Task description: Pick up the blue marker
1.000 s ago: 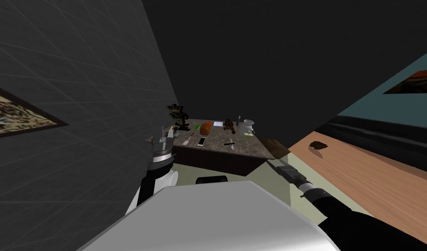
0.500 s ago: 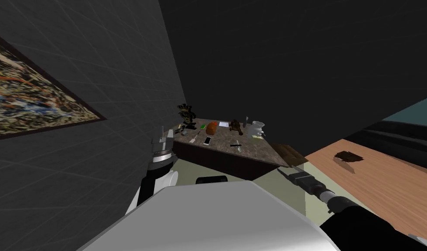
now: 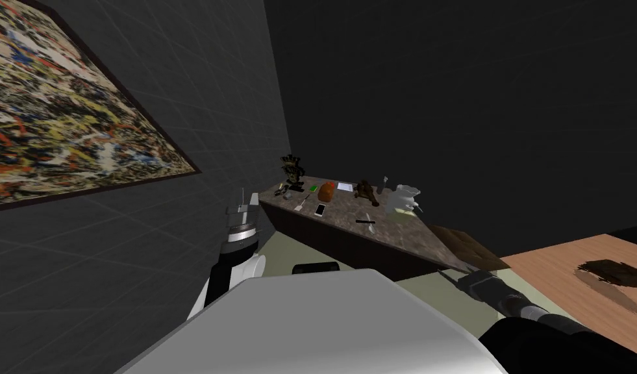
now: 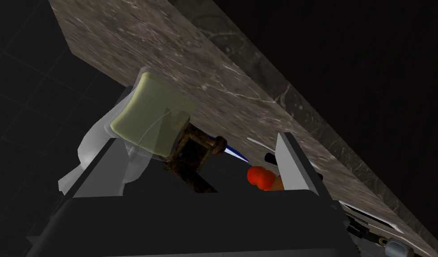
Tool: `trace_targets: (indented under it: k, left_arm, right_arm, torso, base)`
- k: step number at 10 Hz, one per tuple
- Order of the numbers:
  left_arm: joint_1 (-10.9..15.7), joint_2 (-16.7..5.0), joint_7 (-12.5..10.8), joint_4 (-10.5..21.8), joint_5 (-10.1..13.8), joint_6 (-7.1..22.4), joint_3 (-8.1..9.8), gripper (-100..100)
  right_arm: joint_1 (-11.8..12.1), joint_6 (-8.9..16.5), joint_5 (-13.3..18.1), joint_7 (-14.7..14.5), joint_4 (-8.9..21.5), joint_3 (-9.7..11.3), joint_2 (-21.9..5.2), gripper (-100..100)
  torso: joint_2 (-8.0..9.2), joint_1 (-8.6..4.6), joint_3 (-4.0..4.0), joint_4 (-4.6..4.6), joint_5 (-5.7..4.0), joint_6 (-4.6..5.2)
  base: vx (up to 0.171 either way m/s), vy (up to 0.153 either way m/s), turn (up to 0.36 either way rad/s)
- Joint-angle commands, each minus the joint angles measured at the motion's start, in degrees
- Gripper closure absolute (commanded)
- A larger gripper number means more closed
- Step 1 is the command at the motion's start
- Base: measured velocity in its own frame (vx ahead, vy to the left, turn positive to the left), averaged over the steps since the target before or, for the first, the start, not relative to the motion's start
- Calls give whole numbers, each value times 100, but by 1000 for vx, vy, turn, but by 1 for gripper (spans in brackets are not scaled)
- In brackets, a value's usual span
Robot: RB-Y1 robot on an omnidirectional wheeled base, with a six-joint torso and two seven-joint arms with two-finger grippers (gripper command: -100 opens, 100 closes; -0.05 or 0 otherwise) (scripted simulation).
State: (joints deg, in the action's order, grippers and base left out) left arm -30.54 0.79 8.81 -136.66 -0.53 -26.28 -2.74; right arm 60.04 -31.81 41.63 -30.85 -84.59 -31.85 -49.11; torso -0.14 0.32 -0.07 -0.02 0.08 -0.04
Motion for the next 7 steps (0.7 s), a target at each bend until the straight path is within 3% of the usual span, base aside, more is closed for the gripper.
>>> trace_targets:
  k: [1, 7]
  left_arm:
    - [0, 0, 0, 0, 0, 0, 0, 0]
    - [-2, 0, 0, -1, 0, 0, 1, 0]
  right_arm:
    - [56, 36, 223, -41, 120, -4, -121, -100]
    - [292, -171, 1104, -372, 1023, -71, -759, -100]
  torso:
    - [0, 0, 0, 0, 0, 0]
    - [-1, 6, -1, 0, 1, 11]
  base:
    - [26, 81, 132]
    - [38, 92, 234]
